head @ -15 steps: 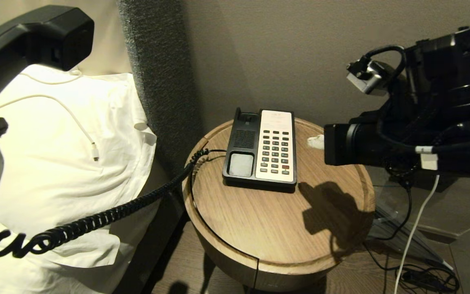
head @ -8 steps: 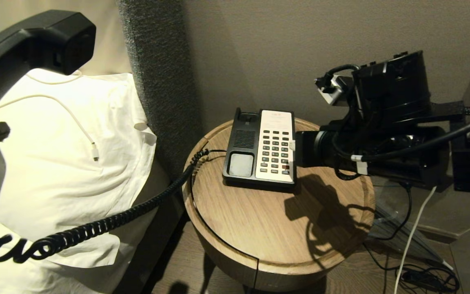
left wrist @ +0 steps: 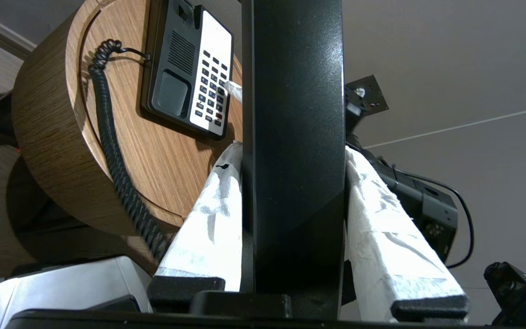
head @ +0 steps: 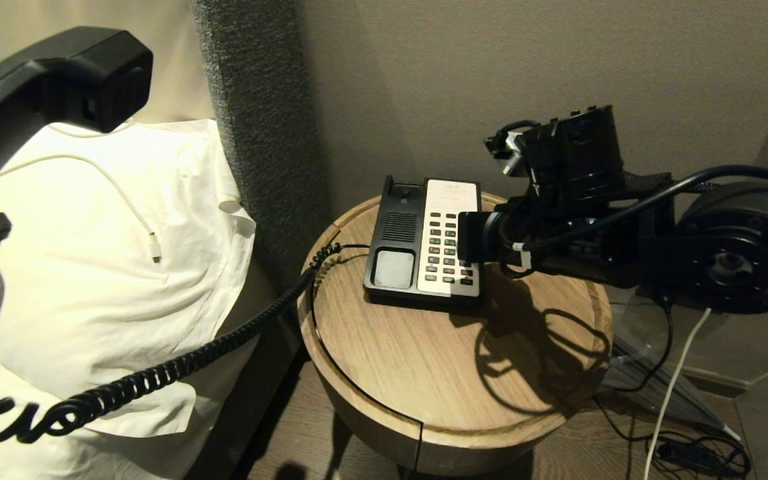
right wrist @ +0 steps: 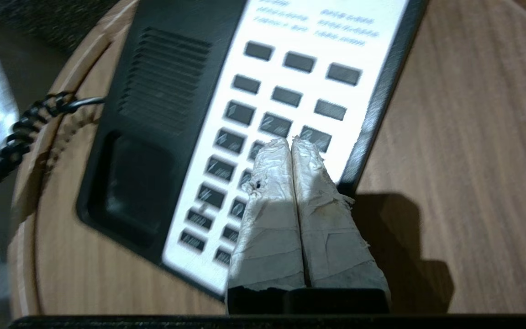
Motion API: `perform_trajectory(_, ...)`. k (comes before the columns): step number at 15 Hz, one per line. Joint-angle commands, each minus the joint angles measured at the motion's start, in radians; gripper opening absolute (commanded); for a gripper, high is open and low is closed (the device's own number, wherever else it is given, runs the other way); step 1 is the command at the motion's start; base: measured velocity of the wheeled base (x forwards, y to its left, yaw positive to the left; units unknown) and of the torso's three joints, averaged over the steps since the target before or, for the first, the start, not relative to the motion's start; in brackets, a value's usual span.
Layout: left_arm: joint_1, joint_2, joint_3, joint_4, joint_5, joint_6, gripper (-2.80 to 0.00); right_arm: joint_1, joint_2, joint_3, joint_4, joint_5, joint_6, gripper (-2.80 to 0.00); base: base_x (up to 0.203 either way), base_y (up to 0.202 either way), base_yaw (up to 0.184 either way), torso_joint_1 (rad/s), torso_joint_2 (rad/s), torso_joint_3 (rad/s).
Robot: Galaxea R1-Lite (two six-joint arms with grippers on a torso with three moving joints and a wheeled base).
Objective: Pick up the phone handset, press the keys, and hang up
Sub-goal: Dial the number
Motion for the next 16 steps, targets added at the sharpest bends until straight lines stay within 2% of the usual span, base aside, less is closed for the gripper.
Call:
perform_trajectory(1, 0.0, 0.0, 0.001, 0.001, 0.0, -0.005, -2.8, -0.019, 0.027, -0.025, -0.002, -0.008, 0.0, -2.8, 0.0, 0.0, 0.0, 0.0, 0.0, 0.0)
perform_trajectory(9, 0.0, -0.006, 0.01, 0.001, 0.001, -0.005, -2.8, -0.051, 0.051, -0.073, 0.006, -0.016, -0.001, -2.8, 0.0, 0.0, 0.0, 0.0, 0.0, 0.0)
perform_trajectory(16, 0.0, -0.012, 0.015, 0.003, 0.0, -0.005, -2.8, -0.049, 0.028, -0.054, 0.017, -0.016, 0.003, -2.8, 0.0, 0.0, 0.0, 0.0, 0.0, 0.0)
